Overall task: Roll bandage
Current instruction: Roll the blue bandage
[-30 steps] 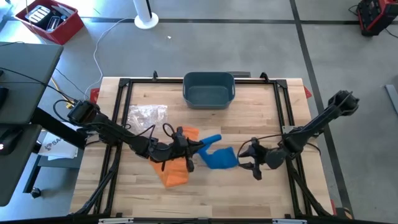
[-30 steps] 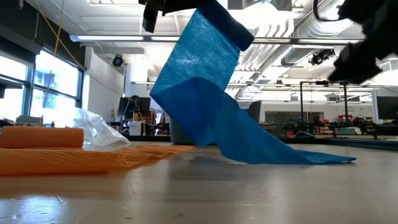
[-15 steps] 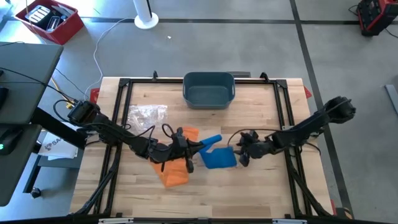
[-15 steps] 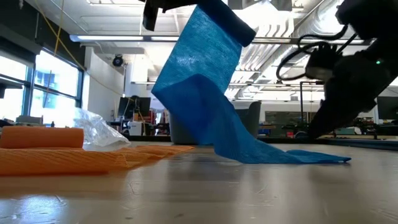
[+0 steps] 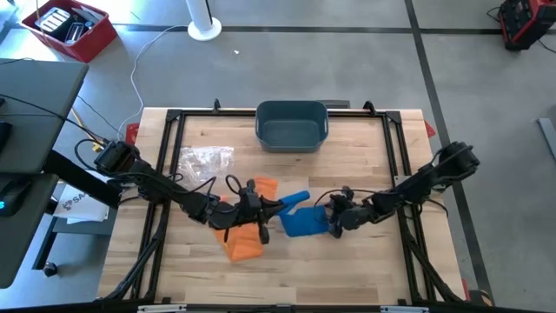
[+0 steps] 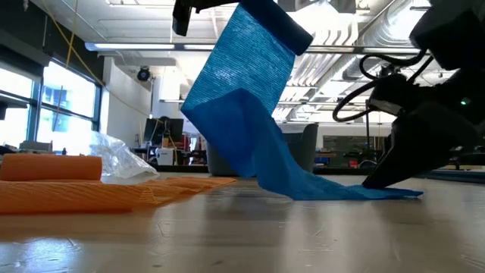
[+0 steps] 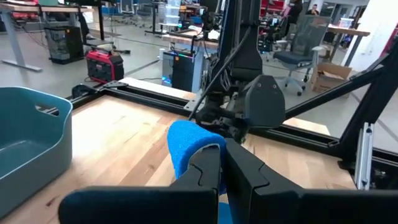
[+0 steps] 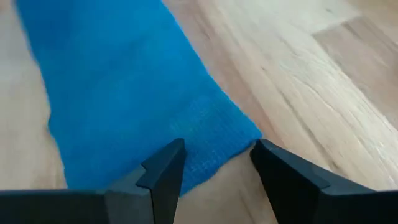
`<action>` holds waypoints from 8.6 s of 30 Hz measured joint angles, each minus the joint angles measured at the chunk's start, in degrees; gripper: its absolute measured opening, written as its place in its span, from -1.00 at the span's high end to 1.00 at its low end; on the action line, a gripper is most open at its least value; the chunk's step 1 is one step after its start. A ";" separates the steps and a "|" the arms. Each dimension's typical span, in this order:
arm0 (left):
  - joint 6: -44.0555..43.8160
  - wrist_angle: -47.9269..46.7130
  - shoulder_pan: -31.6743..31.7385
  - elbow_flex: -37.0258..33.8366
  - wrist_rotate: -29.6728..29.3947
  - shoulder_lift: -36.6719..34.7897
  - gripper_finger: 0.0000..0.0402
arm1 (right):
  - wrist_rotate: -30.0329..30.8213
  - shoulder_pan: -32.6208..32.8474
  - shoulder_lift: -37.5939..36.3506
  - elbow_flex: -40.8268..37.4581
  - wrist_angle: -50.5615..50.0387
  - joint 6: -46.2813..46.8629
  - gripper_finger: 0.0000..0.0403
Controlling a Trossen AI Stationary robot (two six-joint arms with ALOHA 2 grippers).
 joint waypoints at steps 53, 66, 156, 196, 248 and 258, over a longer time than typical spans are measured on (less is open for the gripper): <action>3.21 4.42 8.22 -4.54 -3.56 0.79 1.00 | -0.67 39.19 -3.52 43.57 -47.83 -6.37 1.00; -1.09 31.46 12.94 -28.59 -0.40 2.01 1.00 | -12.78 36.14 3.18 39.69 -40.10 0.54 1.00; -32.08 6.60 -21.75 -3.93 15.50 9.47 1.00 | 13.30 -50.78 -2.57 105.17 -96.51 -61.35 1.00; 54.24 38.31 -18.75 16.50 27.43 7.32 1.00 | -11.94 -17.47 -17.21 17.49 -32.99 -43.01 1.00; 84.21 44.11 -19.09 9.37 -35.66 -1.42 1.00 | -2.99 34.95 -8.46 14.12 -8.77 8.70 1.00; 77.82 44.61 -13.86 3.35 -39.19 -1.42 1.00 | 3.32 44.10 -8.10 26.72 -12.97 7.59 1.00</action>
